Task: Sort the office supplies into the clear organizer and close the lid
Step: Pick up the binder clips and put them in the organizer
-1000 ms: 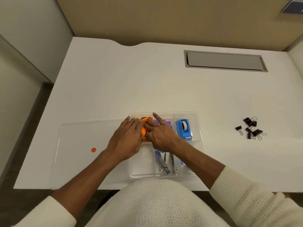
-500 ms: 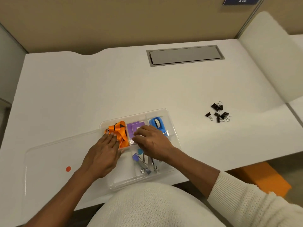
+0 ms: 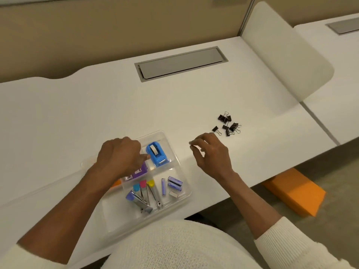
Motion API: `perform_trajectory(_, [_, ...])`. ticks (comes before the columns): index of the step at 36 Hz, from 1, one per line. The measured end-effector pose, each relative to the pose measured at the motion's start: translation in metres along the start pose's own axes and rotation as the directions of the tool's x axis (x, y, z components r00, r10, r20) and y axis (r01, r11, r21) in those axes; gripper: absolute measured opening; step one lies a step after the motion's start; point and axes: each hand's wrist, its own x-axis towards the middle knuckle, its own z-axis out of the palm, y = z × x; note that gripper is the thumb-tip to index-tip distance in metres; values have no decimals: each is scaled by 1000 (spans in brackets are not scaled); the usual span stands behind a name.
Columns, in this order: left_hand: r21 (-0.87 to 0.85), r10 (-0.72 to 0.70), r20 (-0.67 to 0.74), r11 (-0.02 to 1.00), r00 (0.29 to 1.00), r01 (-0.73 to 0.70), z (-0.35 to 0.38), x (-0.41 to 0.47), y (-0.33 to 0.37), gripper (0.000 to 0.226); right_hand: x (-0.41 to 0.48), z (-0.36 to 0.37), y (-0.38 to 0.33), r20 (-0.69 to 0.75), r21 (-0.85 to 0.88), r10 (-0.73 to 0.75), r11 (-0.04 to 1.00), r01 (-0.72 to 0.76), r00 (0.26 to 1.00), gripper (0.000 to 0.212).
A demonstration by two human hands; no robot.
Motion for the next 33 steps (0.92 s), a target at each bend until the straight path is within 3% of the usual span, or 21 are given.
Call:
perform_trajectory(2, [-19,72,-31,997,997,-73,-14,12,24,51,1,-6,21,-38,-50,117,992,-119,992,15])
perform_trajectory(5, [-57,202,-68,977,977,-206,-28,29,60,52,2,-13,55,-73,-146,275,948,-283,959,37])
perform_trajectory(9, [-121,320,-99,936,942,-331,-33,56,105,52,8,-23,100,-63,-200,425,881,-429,903,71])
perform_trajectory(14, [-185,403,-30,897,915,-401,-34,101,150,48,21,-25,148,29,-192,585,799,-569,811,88])
perform_trajectory(19, [-134,427,-30,894,904,-427,-35,145,187,50,36,-16,180,142,-153,623,782,-604,770,93])
perform_trajectory(28, [-52,486,-48,871,873,-488,-24,191,226,119,62,3,201,236,-93,554,830,-549,798,96])
perform_trajectory(33, [-55,518,-84,851,851,-523,-18,207,237,131,63,11,203,227,-137,496,869,-476,838,83])
